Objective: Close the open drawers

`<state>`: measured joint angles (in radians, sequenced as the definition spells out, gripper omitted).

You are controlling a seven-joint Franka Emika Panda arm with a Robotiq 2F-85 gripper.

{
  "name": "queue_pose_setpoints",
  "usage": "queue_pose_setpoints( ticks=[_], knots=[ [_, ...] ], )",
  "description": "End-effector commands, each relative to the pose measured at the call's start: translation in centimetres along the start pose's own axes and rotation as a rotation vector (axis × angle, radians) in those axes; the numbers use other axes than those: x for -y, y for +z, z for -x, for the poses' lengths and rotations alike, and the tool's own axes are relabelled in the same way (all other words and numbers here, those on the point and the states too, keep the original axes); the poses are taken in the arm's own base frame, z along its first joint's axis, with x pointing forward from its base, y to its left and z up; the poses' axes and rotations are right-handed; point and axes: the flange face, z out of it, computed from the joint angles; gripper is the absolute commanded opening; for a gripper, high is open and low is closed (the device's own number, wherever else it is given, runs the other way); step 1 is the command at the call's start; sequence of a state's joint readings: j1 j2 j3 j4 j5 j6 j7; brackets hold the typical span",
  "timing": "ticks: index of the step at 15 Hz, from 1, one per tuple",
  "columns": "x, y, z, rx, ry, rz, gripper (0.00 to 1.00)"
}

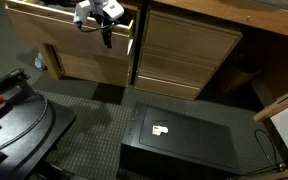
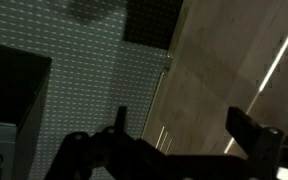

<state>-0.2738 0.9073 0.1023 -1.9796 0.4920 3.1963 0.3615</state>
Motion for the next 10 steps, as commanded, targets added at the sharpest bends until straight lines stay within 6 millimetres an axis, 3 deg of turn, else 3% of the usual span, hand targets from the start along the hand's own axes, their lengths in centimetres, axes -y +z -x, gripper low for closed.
queue_pose_setpoints(
  ticks=[1,5,9,10],
  knots=[
    [0.0,0.0,-0.2,-0.002,0.001,0.000,1.00],
    [0.3,1.2,0.3,-0.026,-0.010,-0.023,1.00],
    [5.3,2.8,0.6,-0.046,-0.102,-0.070,1.00],
    [7.4,3.2,0.6,-0.038,-0.139,-0.055,1.00]
  ],
)
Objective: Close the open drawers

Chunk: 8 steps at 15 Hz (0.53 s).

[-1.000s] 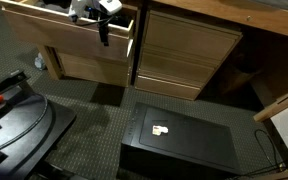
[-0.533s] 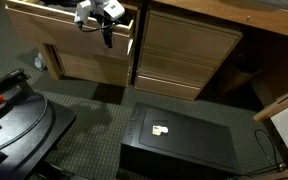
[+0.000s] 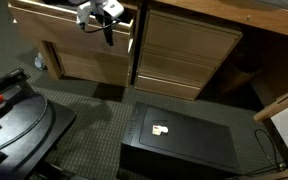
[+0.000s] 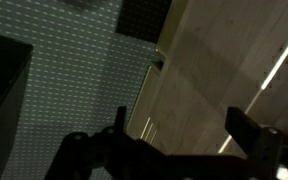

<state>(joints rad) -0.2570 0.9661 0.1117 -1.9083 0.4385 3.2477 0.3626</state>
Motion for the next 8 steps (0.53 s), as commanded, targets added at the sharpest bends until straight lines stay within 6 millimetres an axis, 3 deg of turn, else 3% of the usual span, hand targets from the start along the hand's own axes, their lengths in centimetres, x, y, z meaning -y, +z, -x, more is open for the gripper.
queue_pose_setpoints(
  ticks=[1,6,7,8],
  knots=[
    [6.7,2.3,-0.1,0.017,-0.098,0.002,1.00],
    [17.7,0.8,0.2,-0.012,-0.197,0.089,1.00],
    [18.6,0.6,0.5,-0.005,-0.203,0.128,1.00],
    [16.6,0.1,0.8,0.007,-0.182,0.084,1.00]
  ],
)
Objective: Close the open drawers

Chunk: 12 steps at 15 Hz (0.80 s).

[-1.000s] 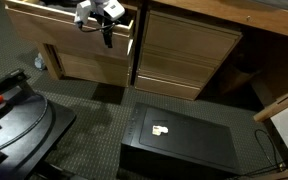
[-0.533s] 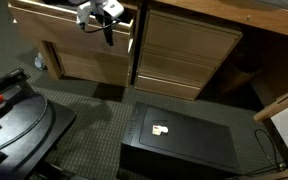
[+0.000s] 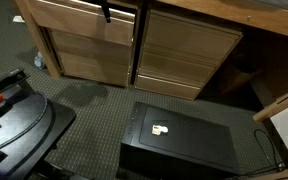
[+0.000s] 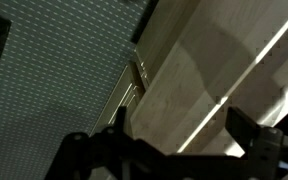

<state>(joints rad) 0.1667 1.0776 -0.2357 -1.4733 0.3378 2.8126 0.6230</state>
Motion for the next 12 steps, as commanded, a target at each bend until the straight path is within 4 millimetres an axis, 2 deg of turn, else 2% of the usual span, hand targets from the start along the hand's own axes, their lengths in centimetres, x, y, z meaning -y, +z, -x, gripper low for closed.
queue_pose_setpoints(
  ticks=[1,3,5,9,12],
  knots=[
    [1.2,-0.4,0.1,-0.005,-0.001,-0.003,1.00],
    [1.2,-0.1,0.5,0.001,-0.001,-0.004,1.00],
    [-0.7,0.1,0.4,0.003,-0.003,0.125,1.00],
    [-2.8,0.8,1.9,0.189,-0.138,0.256,1.00],
    [-2.7,2.1,2.0,0.173,-0.119,0.268,1.00]
  ],
)
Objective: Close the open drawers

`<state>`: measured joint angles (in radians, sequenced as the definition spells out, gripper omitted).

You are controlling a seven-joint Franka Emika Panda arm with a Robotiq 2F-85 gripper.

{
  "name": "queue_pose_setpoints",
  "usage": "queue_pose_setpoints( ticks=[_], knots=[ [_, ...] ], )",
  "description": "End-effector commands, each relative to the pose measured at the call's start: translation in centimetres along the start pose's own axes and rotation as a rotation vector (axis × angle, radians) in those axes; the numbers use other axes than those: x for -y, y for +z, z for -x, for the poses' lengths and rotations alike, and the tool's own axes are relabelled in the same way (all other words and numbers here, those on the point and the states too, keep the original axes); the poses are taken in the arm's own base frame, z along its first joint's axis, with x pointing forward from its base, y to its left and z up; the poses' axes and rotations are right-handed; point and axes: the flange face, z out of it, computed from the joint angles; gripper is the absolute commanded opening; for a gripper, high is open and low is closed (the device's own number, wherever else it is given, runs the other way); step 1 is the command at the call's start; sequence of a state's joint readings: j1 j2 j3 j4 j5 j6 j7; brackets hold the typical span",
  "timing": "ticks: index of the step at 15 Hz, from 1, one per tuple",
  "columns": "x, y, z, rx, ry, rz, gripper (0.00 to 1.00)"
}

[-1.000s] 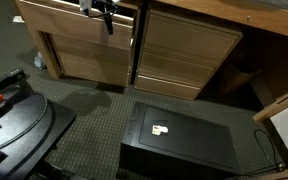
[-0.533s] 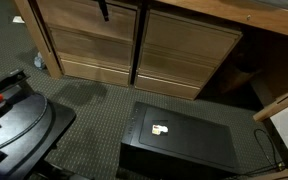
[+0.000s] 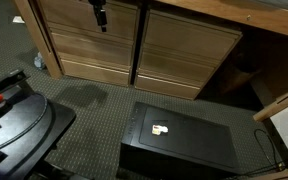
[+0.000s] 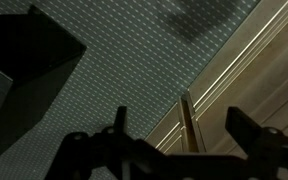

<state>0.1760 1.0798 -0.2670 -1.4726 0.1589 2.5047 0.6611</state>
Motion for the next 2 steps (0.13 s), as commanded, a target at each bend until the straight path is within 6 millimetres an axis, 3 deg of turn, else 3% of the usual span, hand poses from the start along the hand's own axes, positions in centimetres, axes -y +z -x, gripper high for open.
queue_pose_setpoints(
  ticks=[1,2],
  knots=[
    [-0.07,0.15,-0.05,0.007,-0.005,0.005,1.00],
    [-0.14,0.19,-0.06,0.009,-0.008,0.007,1.00]
  ],
)
